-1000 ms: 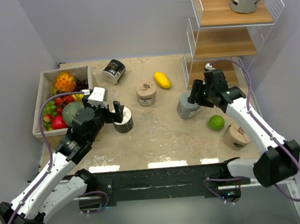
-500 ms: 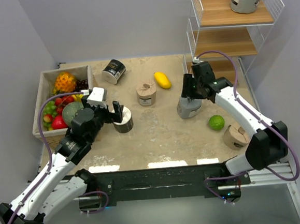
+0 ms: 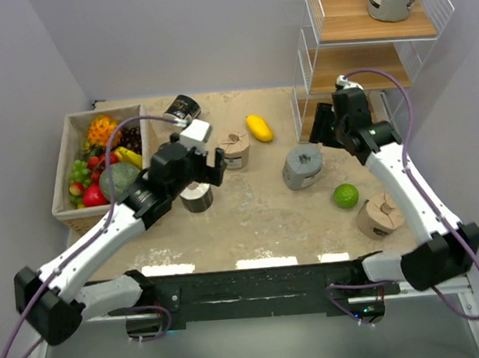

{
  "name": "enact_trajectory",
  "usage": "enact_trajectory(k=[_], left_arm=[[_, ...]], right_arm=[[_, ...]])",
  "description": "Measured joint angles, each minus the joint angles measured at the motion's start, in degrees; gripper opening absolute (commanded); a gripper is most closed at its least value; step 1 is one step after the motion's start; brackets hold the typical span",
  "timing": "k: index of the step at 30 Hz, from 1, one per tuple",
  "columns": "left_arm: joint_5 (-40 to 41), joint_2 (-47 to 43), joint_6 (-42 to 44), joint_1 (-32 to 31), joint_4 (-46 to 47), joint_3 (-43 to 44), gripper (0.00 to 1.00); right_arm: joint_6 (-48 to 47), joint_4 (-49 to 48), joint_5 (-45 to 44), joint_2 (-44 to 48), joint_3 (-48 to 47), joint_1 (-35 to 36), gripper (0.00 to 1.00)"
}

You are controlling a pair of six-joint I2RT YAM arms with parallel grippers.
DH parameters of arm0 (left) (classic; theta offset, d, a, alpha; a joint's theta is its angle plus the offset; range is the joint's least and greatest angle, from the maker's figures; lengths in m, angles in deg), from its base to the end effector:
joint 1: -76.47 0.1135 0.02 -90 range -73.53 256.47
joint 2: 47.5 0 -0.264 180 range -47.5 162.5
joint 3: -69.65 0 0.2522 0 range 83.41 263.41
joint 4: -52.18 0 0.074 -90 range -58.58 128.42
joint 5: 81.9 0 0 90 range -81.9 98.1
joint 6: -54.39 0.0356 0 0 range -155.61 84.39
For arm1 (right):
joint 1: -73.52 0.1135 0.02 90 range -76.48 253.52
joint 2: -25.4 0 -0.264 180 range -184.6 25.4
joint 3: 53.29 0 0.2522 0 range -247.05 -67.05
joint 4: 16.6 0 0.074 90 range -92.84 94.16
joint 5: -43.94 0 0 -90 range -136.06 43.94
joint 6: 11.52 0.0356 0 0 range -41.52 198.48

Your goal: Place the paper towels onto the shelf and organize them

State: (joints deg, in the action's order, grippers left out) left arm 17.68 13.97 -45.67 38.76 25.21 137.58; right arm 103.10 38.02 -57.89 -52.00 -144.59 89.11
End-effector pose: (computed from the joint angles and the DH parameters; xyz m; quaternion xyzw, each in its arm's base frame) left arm 0.1988 -0.1462 0.3356 0.1495 0.8065 -0.1672 0.5471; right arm 0.2810 0.0708 0.3607 0.1140 0.8979 0.0546 0.4216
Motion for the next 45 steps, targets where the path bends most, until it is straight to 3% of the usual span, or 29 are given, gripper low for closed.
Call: enact_trajectory(k=[6,11,23,38,45], left_arm=[[-0.57,16.61,3.65,-10.47,1.66,14.67,0.91],[-3.76,29.2,2.51,-11.82,3.56,23.74,0.87],[-7.1,49.96,-3.17,-11.76,3.19,37.79,0.77],[-6.71,57.44,-6.69,-11.82,4.15,40.06,0.73],[2.64,48.22,-13.2,-12.11,6.38,26.77,0.75]], right_arm=[[3.87,1.36,2.69,15.72,3.19,0.48,0.64],[5.01,1.99,-0.52,25.33,2.89,0.48,0.63],[4.9,2.03,-1.11,29.62,2.58,0.48,0.63],[3.61,2.14,-1.73,32.09,3.08,0.48,0.64],[3.43,2.14,-1.7,32.15,3.85,0.48,0.64]])
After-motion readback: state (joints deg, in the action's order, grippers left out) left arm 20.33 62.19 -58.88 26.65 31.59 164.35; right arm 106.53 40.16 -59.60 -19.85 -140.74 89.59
